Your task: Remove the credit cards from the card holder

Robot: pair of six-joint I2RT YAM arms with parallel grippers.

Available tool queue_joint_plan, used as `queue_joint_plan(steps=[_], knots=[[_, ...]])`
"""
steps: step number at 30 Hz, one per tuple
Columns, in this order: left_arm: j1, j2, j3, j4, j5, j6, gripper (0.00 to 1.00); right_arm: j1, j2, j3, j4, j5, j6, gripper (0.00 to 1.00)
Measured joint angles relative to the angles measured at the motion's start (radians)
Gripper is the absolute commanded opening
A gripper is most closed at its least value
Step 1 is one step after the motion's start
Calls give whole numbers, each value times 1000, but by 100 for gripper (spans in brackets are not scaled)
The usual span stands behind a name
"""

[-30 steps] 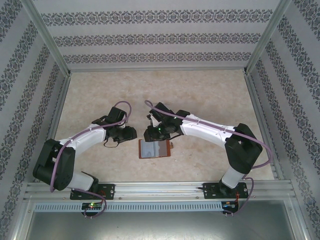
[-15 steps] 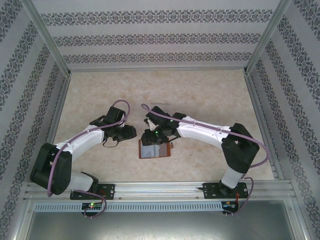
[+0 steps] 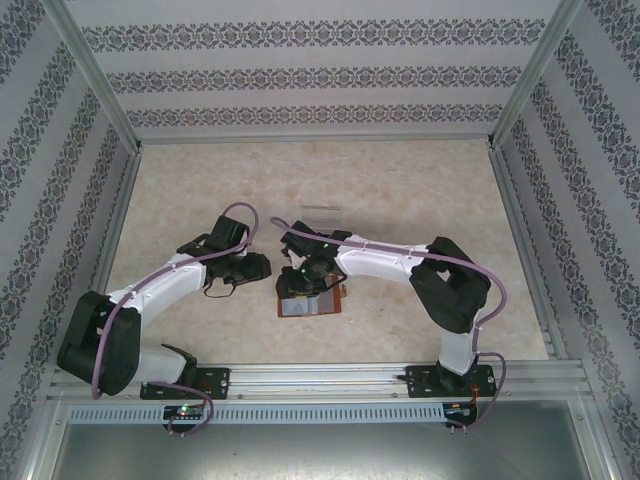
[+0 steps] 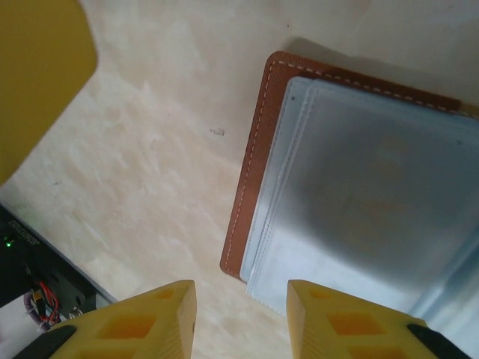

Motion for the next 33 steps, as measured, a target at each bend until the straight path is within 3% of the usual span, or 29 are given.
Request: queue_joint_plan(steps=[20,33], knots=[[0,-28,-7,-5,-4,3,45,11,103,58,39,-11,18,38],[0,-27,-7,-5,-4,4,45,11,74,53,-47,82,6,39]])
